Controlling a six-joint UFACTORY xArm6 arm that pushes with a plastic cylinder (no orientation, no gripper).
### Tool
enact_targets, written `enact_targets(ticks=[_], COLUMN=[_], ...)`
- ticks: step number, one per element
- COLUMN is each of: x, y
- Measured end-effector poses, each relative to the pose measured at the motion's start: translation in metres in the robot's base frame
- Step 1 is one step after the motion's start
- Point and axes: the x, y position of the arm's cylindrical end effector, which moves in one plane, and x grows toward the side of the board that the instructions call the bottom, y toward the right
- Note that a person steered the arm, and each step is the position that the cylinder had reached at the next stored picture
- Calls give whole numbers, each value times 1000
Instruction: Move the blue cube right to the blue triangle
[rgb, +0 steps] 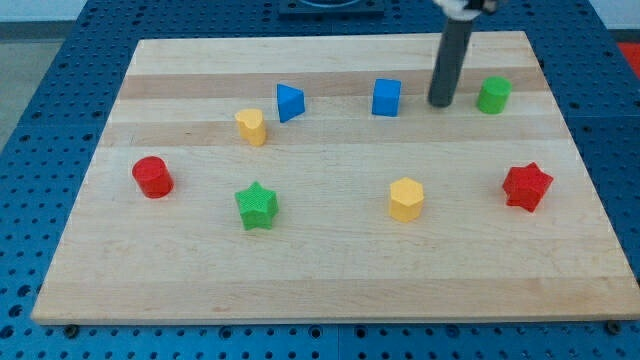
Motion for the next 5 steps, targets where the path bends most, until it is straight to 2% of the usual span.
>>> enact_targets(ticks=[1, 2, 3, 4, 5], x=[17, -3, -45, -49, 7], y=[-31, -2, 15, -12, -46])
